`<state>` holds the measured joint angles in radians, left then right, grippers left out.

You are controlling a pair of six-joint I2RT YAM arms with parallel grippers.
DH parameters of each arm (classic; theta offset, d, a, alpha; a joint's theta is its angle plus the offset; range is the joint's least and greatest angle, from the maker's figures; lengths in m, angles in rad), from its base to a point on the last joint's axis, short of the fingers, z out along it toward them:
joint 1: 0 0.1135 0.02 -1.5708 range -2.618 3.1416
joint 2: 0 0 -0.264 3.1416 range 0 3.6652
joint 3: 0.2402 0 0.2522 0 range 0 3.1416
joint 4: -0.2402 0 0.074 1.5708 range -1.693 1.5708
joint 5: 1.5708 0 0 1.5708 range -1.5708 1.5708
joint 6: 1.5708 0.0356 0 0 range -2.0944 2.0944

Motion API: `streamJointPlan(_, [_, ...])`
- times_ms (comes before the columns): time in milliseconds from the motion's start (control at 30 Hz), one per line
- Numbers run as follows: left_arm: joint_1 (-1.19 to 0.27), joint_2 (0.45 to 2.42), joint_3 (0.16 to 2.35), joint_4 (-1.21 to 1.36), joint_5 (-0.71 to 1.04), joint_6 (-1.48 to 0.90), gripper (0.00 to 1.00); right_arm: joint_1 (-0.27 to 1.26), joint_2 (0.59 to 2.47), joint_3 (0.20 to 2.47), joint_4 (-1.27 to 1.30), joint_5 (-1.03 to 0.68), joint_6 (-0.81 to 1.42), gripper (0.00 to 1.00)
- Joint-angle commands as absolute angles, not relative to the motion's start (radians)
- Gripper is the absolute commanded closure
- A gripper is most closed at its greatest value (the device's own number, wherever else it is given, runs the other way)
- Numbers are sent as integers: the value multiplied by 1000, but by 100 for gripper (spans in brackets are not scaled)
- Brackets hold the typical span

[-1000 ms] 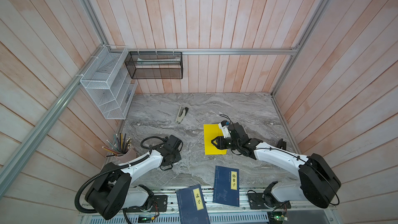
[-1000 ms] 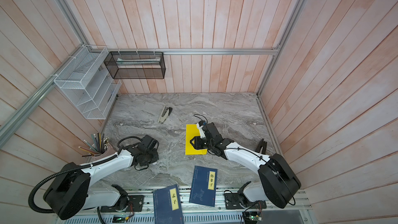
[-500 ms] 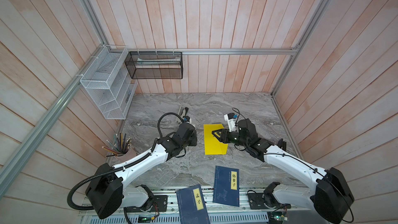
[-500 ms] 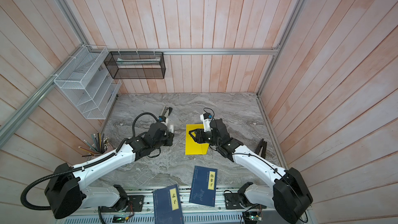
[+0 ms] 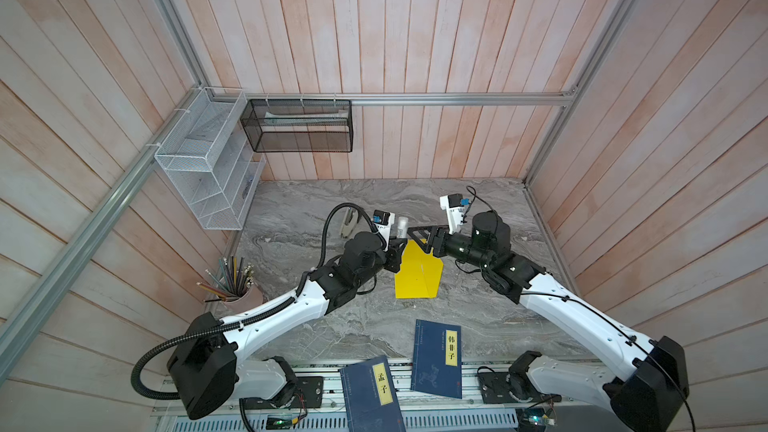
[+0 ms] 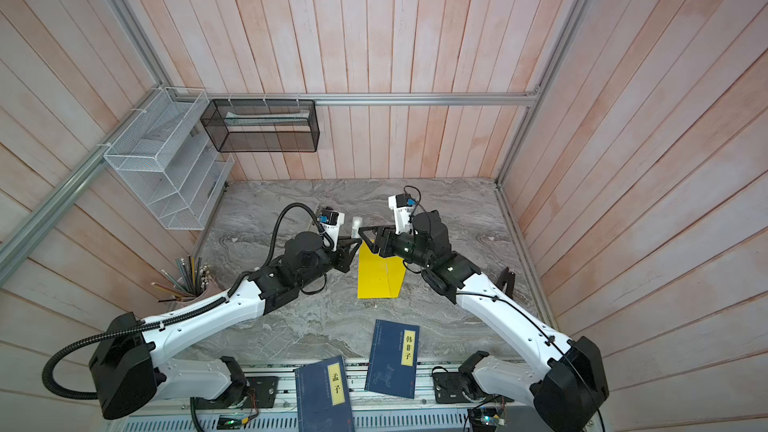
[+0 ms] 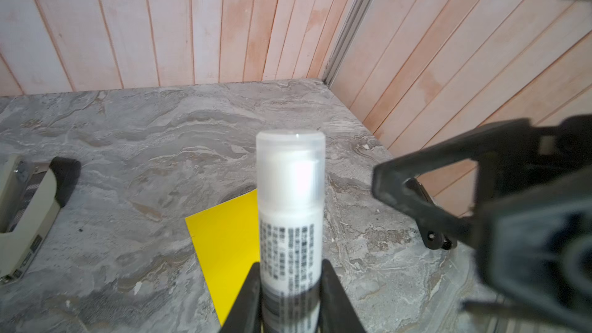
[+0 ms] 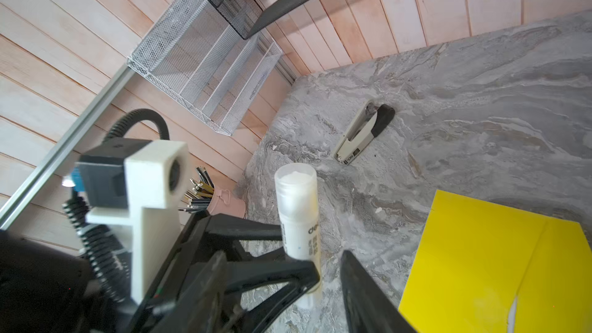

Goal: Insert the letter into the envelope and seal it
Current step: 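Lift the glue stick toward the right gripper while the right gripper approaches it, then grip the glue stick's cap with the right gripper while the left holds the body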

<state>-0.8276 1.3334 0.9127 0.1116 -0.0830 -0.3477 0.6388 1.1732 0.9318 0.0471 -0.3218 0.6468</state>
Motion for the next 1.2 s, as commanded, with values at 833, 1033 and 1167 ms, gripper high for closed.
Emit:
streamJointPlan(833, [-898, 1362, 981, 176, -62, -217, 45, 623, 1157, 1019, -58, -267, 643, 87])
streamJointPlan(1033, [-898, 1364, 978, 178, -35, -204, 40, 621, 1146, 1043, -94, -287, 629, 86])
streamJointPlan(1167, [-897, 1362, 978, 181, -21, -198, 43, 621, 1150, 1061, -129, -301, 606, 86])
